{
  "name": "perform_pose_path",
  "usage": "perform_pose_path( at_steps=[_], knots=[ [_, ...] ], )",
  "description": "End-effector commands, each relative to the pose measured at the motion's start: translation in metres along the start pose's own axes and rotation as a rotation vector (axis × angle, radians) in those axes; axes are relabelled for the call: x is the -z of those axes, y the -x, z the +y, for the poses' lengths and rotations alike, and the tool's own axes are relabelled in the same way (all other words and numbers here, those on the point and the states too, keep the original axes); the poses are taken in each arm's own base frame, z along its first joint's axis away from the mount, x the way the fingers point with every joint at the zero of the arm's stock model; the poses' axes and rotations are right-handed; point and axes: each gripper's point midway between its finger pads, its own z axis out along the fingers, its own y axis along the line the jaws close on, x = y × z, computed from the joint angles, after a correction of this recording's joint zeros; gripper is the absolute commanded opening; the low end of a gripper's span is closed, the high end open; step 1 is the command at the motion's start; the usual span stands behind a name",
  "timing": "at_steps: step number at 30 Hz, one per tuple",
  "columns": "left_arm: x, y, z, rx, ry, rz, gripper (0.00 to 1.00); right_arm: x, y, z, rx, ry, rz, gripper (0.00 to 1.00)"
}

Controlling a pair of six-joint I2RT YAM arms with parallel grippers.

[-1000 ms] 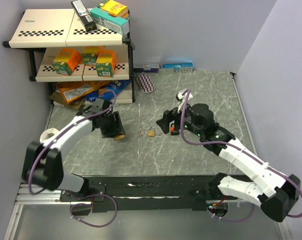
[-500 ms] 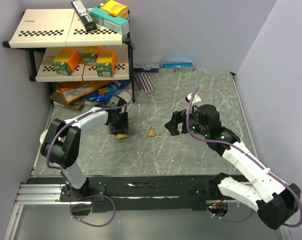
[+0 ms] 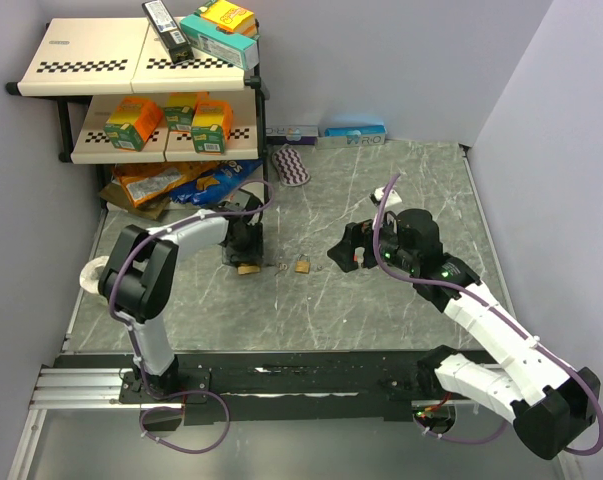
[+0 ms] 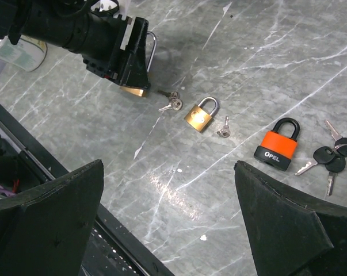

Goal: Lock with the key
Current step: Place the lock at the center of the board, then reset both arms

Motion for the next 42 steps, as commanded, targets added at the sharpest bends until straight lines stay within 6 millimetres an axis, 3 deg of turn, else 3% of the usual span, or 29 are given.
perform_pose_path(
  at_steps=[1, 3, 5, 9, 15, 19, 20, 22, 23, 25, 27, 31, 32, 36, 39, 42],
  knots=[
    [-0.004, 0.014, -0.007, -0.005, -0.003, -0.031, 0.37, 0.003, 0.007, 0.002, -0.018, 0.008, -0.02, 1.0],
    [-0.007, 0.011, -0.005, -0.003, 0.009, -0.018, 0.51, 0.003, 0.008, 0.002, -0.018, 0.007, -0.02, 1.0],
    [-0.008, 0.009, -0.005, -0.003, 0.007, -0.009, 0.58, 0.002, 0.009, 0.002, -0.017, 0.006, -0.019, 1.0],
    [-0.009, 0.002, -0.003, 0.001, 0.002, 0.001, 0.82, 0.001, 0.014, 0.002, -0.022, 0.005, -0.026, 1.0],
    [-0.001, 0.001, 0.0, -0.01, -0.004, -0.022, 0.87, 0.002, 0.016, 0.001, -0.02, 0.004, -0.027, 1.0],
    [0.025, 0.012, -0.005, -0.029, -0.042, -0.083, 0.97, 0.006, 0.023, 0.001, -0.004, 0.004, -0.039, 1.0],
    [0.042, 0.02, -0.012, -0.039, -0.094, -0.126, 0.96, 0.007, 0.024, 0.0, 0.001, 0.002, -0.037, 1.0],
    [0.056, 0.017, -0.013, -0.064, -0.141, -0.153, 0.96, 0.01, 0.032, -0.004, 0.006, -0.009, -0.053, 1.0],
    [0.079, 0.023, -0.021, -0.077, -0.206, -0.21, 0.96, 0.012, 0.034, -0.007, 0.005, -0.02, -0.056, 1.0],
    [0.098, 0.025, -0.021, -0.106, -0.257, -0.256, 0.96, 0.018, 0.04, -0.012, 0.0, -0.033, -0.069, 1.0],
    [0.132, 0.033, -0.027, -0.132, -0.365, -0.321, 0.96, 0.024, 0.041, -0.023, -0.022, -0.057, -0.069, 1.0],
    [0.175, 0.043, -0.018, -0.173, -0.475, -0.365, 0.96, 0.038, 0.039, -0.039, -0.08, -0.085, -0.09, 1.0],
    [0.184, 0.046, -0.015, -0.179, -0.482, -0.384, 0.96, 0.038, 0.03, -0.044, -0.099, -0.092, -0.079, 1.0],
    [0.196, 0.057, 0.015, -0.183, -0.439, -0.424, 0.96, 0.052, 0.021, -0.07, -0.11, -0.169, -0.124, 1.0],
    [0.194, 0.053, 0.02, -0.223, -0.433, -0.442, 0.96, 0.061, 0.01, -0.092, -0.075, -0.259, -0.144, 1.0],
    [0.191, 0.054, 0.022, -0.242, -0.435, -0.483, 0.96, 0.066, 0.0, -0.097, -0.046, -0.283, -0.135, 1.0]
  ],
)
